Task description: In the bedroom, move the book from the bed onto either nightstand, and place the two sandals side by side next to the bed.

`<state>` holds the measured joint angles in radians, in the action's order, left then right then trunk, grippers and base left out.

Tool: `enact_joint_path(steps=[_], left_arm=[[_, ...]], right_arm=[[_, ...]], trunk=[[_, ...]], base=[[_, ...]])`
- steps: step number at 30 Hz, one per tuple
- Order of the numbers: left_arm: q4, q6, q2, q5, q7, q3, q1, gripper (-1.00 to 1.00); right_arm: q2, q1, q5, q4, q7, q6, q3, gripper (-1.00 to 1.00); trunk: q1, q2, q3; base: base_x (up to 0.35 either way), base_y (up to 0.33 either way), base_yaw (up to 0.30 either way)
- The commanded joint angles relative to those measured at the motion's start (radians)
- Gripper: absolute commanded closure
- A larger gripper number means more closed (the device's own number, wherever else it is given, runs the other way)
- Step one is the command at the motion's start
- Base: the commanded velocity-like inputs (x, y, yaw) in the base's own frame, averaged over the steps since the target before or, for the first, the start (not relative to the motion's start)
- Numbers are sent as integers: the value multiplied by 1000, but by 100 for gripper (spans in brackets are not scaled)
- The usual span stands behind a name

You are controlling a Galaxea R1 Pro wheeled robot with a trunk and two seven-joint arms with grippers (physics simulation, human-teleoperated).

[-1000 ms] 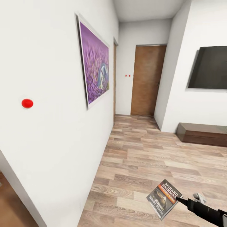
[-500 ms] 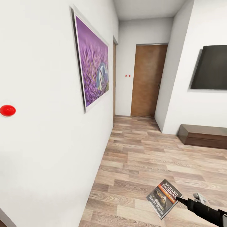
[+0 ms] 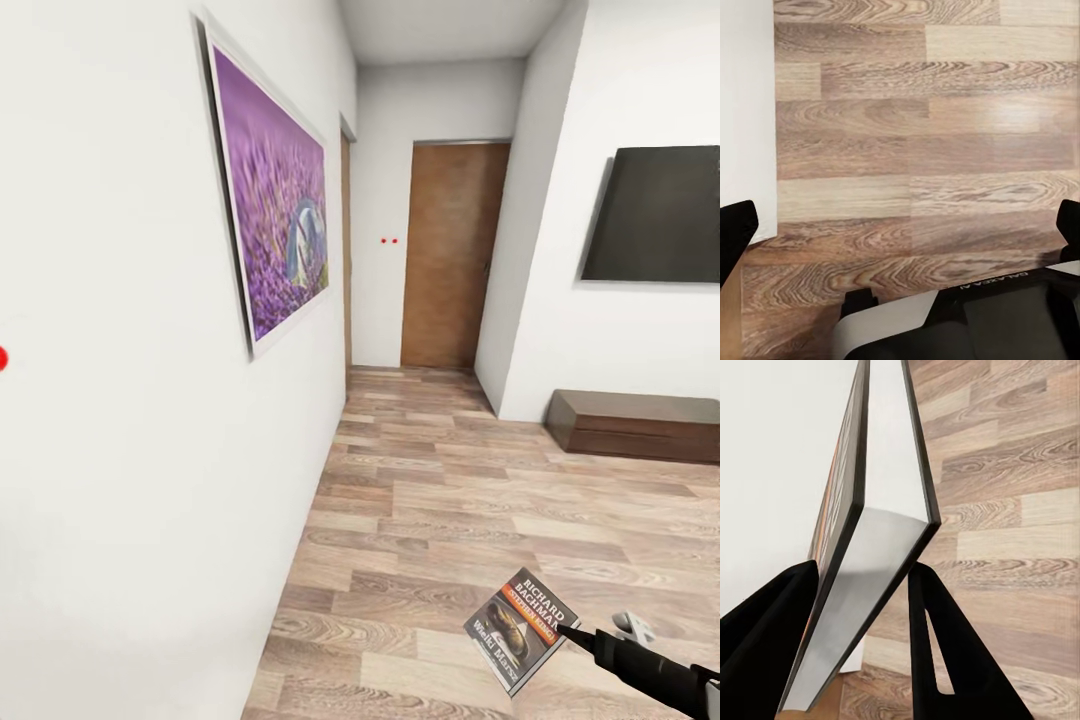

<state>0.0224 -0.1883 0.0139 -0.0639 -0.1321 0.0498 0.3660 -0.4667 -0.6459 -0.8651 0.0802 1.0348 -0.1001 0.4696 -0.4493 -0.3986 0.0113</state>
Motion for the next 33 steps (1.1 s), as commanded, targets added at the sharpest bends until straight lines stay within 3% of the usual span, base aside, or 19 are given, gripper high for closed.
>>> enact_joint_path(steps=[1, 18, 33], left_arm=[[-1, -5, 0, -7, 2, 4, 1, -100], [-1, -4, 0, -7, 2, 4, 1, -100], [-1, -5, 0, -7, 2, 5, 1, -100]], right_arm=[[0, -1, -11, 3, 5, -10, 4, 100], [0, -1, -11, 3, 5, -10, 4, 100], [0, -1, -11, 3, 7, -10, 4, 100]], trunk=[[-1, -1, 1], [-1, -1, 1], [-1, -1, 1]], base=[[129, 0, -25], [296, 0, -3], [22, 0, -141]])
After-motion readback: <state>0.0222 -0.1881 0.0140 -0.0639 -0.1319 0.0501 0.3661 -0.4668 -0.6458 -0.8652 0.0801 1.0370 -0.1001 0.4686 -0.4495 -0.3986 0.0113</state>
